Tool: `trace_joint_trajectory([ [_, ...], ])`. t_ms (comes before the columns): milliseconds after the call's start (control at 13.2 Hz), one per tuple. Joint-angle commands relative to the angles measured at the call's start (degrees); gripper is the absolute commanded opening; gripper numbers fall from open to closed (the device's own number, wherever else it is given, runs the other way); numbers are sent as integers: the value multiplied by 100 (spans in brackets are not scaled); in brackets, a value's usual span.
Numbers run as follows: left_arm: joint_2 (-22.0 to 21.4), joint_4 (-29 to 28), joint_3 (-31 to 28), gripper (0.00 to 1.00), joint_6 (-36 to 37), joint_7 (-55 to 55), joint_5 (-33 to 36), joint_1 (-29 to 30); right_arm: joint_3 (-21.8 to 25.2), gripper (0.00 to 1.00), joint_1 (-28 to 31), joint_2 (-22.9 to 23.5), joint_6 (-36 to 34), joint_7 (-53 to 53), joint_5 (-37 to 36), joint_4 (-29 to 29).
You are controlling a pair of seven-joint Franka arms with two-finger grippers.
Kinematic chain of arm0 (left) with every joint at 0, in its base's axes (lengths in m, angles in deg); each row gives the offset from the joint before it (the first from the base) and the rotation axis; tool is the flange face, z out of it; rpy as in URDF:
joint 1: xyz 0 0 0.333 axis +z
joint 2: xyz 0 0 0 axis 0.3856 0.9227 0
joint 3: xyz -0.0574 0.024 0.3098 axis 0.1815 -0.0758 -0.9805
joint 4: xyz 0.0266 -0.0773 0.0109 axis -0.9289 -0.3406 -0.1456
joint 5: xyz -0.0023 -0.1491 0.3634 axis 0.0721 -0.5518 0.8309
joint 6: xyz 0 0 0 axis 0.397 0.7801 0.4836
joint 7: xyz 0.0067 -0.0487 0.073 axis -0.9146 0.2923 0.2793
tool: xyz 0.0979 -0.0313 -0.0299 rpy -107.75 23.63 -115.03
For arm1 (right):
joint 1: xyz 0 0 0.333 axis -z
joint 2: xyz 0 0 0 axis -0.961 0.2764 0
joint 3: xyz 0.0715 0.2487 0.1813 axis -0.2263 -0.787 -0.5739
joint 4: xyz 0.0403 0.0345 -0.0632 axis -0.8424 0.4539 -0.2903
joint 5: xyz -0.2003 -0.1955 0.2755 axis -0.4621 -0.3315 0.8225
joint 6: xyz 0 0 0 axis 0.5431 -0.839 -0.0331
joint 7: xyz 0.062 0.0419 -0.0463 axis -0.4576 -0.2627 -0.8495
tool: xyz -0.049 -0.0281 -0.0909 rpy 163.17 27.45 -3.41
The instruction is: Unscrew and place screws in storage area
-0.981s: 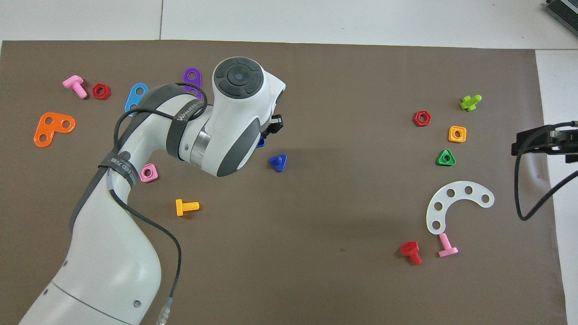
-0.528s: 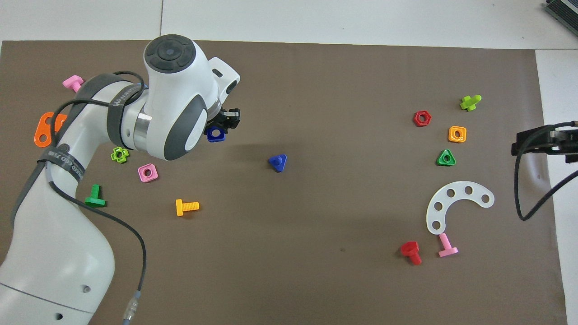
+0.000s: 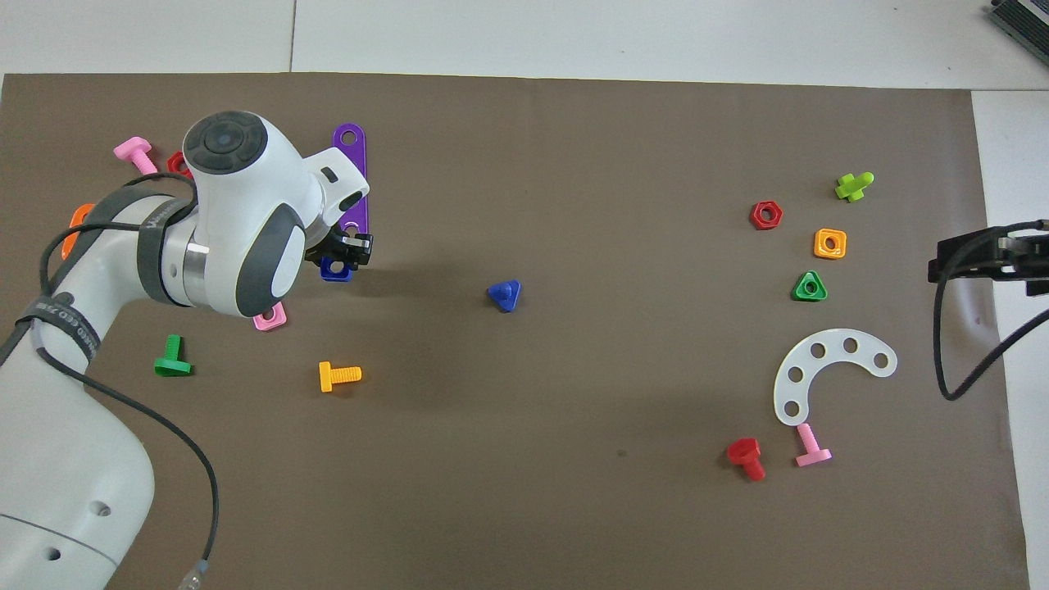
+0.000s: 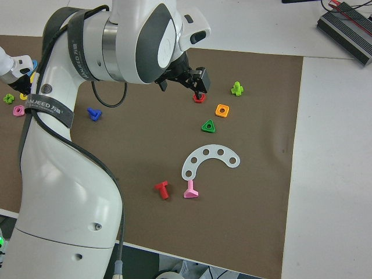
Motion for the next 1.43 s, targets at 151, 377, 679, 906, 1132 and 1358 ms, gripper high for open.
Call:
trace_joint_trajectory([
  [151,-333,-43,28,99,81,-427,-91,337,2,100,19,-114,24,-131,30,124],
  [377,-492,869,54,99,1378,-453,-91,654,-15,100,-182,-44,473,0,21,186],
  [679,-798,1716,37,99,2796,-629,-82,997,-42,100,-989,324,946,289,38,133],
  [906,-1168,1725,-52,99,3175,-1338,-82,1356,-51,100,-1762,1017,1683,1290,398,89],
  [1132,-1423,1708,-34,99,3290,-1684,-73,1683,-42,100,-2685,1816,2859,2099,452,54],
  [1358,-1520,1717,-16,99,3238,-1465,-73,1605,-51,100,-3196,2644,3715,2715,425,-51],
])
